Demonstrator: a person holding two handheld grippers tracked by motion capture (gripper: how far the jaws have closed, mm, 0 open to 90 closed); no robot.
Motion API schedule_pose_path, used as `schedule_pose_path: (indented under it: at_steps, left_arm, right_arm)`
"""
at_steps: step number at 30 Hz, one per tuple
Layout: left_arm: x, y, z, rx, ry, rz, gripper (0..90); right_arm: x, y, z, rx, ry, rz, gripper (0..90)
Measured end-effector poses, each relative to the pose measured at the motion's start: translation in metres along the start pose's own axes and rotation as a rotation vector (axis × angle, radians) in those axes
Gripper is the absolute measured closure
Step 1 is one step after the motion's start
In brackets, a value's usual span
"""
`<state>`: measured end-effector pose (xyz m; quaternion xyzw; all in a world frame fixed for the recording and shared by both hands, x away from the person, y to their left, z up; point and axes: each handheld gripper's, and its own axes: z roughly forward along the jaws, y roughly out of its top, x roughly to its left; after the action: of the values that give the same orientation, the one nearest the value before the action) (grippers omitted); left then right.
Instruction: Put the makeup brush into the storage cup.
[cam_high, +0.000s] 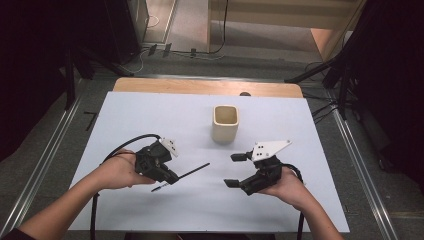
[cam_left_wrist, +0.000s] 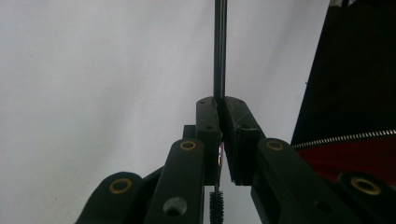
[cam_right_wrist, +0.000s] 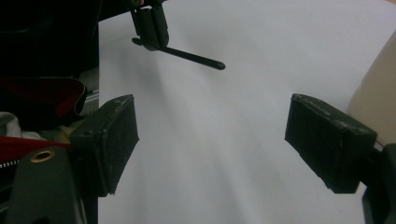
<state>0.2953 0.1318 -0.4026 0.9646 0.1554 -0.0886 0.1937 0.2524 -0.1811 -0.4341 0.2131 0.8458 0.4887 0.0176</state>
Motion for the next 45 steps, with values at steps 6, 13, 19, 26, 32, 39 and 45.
schedule_pose_path:
  at_steps: [6, 13, 19, 26, 32, 39, 45]
  left_arm:
    - [0.000, 0.006, -0.001, 0.032, 0.000, 0.025, 85.4]
    - [-0.001, 0.009, 0.000, 0.047, -0.030, 0.066, 85.4]
    - [-0.003, 0.015, 0.002, 0.096, -0.029, 0.097, 85.4]
    - [-0.004, 0.018, 0.002, 0.128, -0.042, 0.129, 85.3]
    - [-0.004, 0.022, 0.002, 0.154, -0.050, 0.144, 85.3]
    - [-0.008, 0.025, 0.003, 0.192, -0.064, 0.166, 85.3]
    - [-0.010, 0.028, 0.003, 0.202, -0.077, 0.168, 85.3]
  right_arm:
    - [0.000, 0.008, 0.006, 0.050, 0.018, -0.028, 18.2]
    - [-0.001, 0.021, 0.013, 0.125, 0.038, -0.087, 17.4]
    - [-0.001, 0.029, 0.020, 0.198, 0.087, -0.113, 17.4]
    - [-0.001, 0.038, 0.032, 0.255, 0.139, -0.090, 17.4]
    - [-0.001, 0.045, 0.040, 0.298, 0.157, -0.105, 17.9]
    - [0.000, 0.050, 0.046, 0.330, 0.165, -0.125, 24.3]
    - [0.001, 0.051, 0.054, 0.344, 0.189, -0.149, 28.4]
